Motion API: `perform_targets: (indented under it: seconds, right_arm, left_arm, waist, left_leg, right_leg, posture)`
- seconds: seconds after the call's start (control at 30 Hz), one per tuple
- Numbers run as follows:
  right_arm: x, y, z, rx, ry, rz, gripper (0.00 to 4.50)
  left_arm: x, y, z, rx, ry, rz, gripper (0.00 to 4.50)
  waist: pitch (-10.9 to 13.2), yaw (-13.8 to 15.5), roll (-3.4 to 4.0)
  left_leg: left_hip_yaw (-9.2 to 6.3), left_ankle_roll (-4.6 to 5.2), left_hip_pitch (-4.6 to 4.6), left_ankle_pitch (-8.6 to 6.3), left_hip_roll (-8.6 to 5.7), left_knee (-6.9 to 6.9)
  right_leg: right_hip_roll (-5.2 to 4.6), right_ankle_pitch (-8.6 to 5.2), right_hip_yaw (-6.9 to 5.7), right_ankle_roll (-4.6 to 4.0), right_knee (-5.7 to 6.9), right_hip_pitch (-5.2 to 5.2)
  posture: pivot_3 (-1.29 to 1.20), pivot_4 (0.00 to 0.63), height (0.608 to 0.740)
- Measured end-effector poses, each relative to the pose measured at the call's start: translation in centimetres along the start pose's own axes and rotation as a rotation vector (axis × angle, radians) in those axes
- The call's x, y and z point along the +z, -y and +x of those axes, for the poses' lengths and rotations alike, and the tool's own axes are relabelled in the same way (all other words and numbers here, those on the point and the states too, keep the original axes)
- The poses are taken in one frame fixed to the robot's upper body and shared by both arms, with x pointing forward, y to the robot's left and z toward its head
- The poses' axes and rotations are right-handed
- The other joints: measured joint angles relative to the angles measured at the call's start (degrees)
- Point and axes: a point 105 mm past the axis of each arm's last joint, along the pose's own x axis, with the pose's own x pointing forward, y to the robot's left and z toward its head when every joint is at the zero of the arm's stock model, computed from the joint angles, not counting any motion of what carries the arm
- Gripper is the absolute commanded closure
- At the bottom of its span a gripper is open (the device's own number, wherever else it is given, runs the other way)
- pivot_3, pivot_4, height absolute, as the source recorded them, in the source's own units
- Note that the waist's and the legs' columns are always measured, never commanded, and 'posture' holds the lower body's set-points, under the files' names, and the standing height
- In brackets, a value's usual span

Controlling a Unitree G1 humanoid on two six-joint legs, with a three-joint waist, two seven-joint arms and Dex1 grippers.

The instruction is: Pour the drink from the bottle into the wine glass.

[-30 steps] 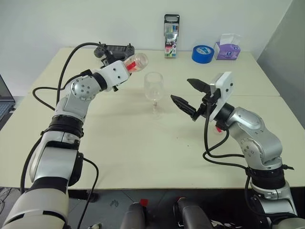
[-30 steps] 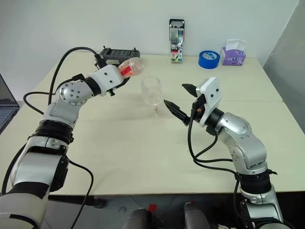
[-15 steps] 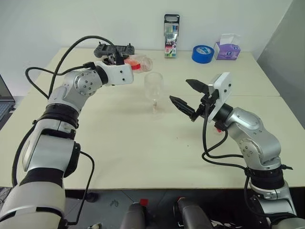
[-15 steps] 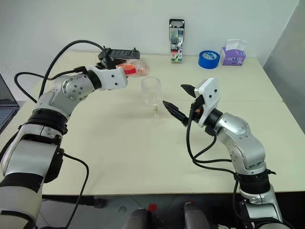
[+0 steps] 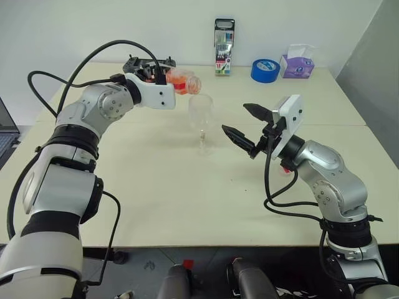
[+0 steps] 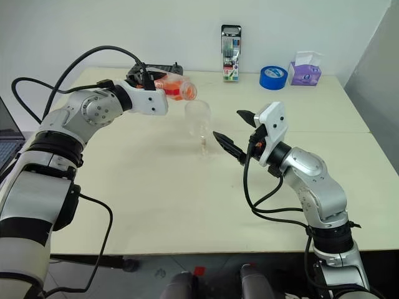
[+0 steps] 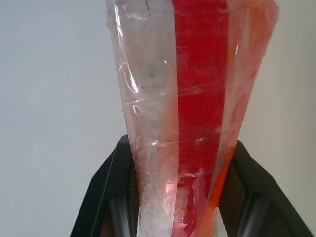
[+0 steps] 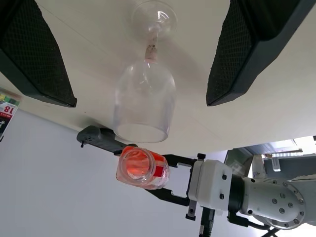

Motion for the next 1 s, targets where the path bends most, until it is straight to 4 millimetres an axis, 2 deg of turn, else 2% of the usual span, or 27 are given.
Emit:
perform_targets:
  seconds: [0.27, 0.5, 0.87, 1.0]
  right_arm:
    - [0.0, 0.0, 0.0, -0.003, -0.002, -0.004, 0.0]
    - [-0.2, -0.3, 0.1, 0.007, -0.006, -0.002, 0.0]
    - [-0.4, -0.4, 0.1, 0.007, -0.011, 0.0, 0.0]
    - [-0.4, -0.4, 0.0, 0.006, -0.011, 0.0, 0.0]
  left_arm:
    - [-0.4, -0.7, -0.2, 0.011, -0.016, 0.049, 2.83]
    - [-0.3, -0.4, -0.2, -0.004, -0.005, 0.082, 2.83]
    - [0.2, -2.0, 0.1, 0.021, 0.006, 0.143, 2.83]
    - [0.0, -1.7, 0.1, 0.001, -0.005, 0.155, 2.83]
  waist:
    - [0.0, 0.0, 0.0]
    - [0.0, 0.01, 0.0]
    - [0.0, 0.0, 0.0]
    - [0.0, -0.01, 0.0]
  left_leg:
    - [0.0, 0.0, 0.0, 0.0, 0.0, 0.0]
    - [0.0, 0.0, -0.01, 0.0, 0.01, 0.02]
    - [0.0, 0.0, 0.0, 0.0, -0.01, 0.03]
    - [0.0, 0.0, 0.0, 0.0, -0.02, 0.03]
  right_leg:
    - [-0.01, 0.0, 0.0, 0.0, -0.01, 0.0]
    - [-0.01, 0.0, 0.0, 0.0, 0.02, 0.0]
    - [-0.01, 0.0, 0.0, 0.0, 0.03, 0.0]
    - [-0.01, 0.0, 0.0, -0.01, 0.04, 0.0]
  posture:
    - [0.0, 0.15, 0.74]
    - [0.0, 0.15, 0.74]
    - [0.0, 0.15, 0.74]
    - [0.0, 0.15, 0.74]
